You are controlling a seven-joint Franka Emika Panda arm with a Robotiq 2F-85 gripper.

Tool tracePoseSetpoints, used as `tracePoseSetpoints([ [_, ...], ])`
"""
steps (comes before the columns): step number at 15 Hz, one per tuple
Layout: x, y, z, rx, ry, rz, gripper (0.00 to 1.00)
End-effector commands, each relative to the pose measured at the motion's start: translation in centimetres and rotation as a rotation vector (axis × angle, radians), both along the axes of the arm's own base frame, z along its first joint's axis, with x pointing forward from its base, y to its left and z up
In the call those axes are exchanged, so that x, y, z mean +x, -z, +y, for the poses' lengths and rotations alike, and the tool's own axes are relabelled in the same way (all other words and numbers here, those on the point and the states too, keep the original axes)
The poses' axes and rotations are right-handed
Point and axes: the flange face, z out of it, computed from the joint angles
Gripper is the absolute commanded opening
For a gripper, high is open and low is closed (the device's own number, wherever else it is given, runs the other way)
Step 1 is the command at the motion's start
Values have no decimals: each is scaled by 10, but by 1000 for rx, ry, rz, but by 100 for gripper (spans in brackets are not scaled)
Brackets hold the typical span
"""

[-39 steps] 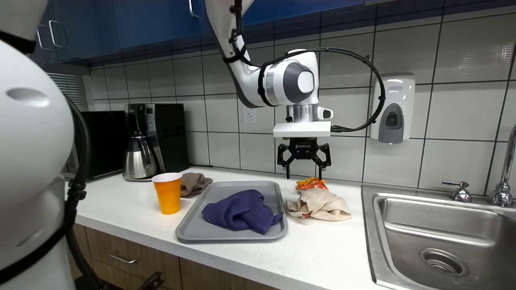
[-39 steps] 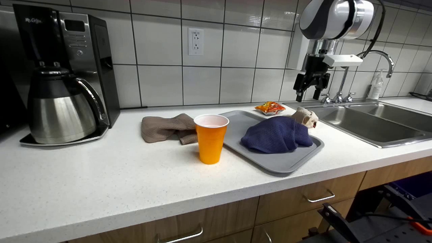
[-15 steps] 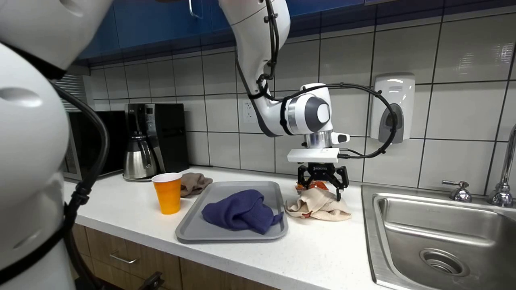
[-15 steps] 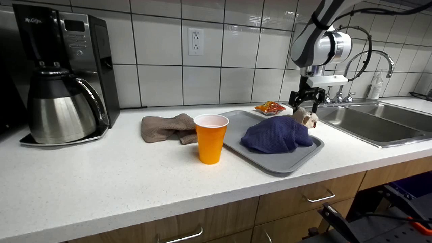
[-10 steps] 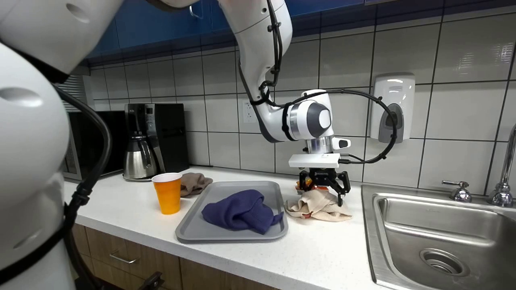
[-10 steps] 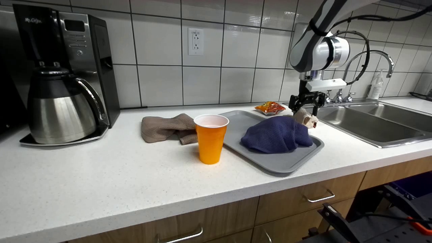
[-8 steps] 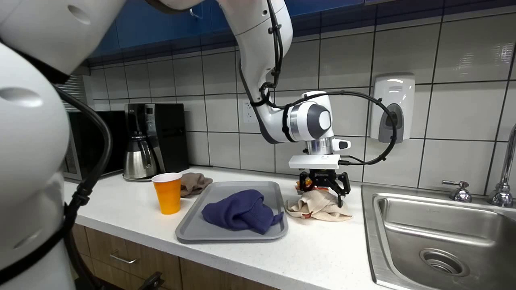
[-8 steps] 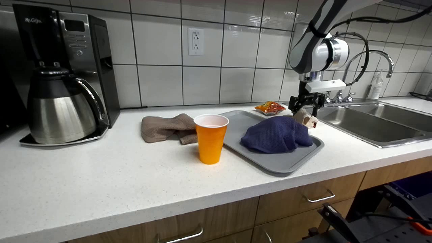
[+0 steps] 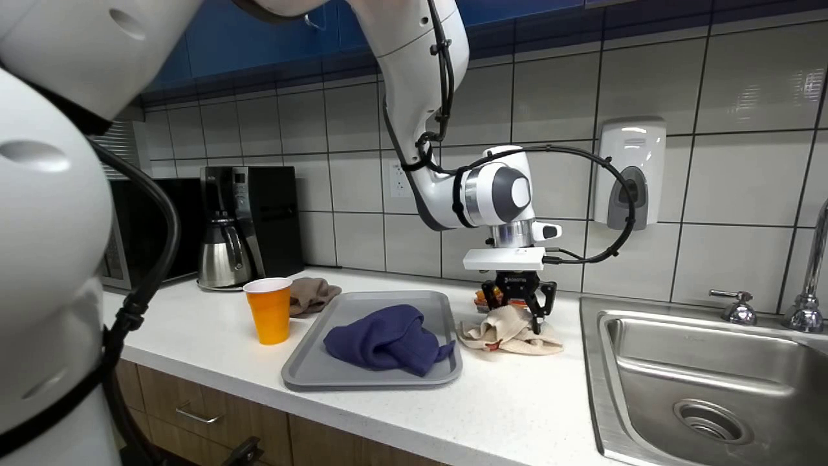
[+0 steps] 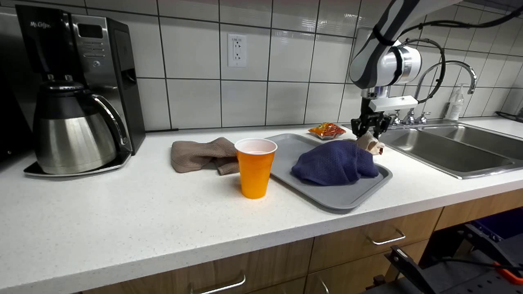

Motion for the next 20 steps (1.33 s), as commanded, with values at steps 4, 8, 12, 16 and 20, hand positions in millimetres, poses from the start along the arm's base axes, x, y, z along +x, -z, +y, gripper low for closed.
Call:
tracePoseSetpoints([
  [4,1,-4,0,-19,3,3,4],
  [8,-4,-10,0,-22,-5,1,2],
  [12,-12,-23,3,-36,-32,-9,2],
  [16,-24,-46,10,-51,-67,-29,2],
  [20,-35,-71,18,-71,-105,-49,2],
])
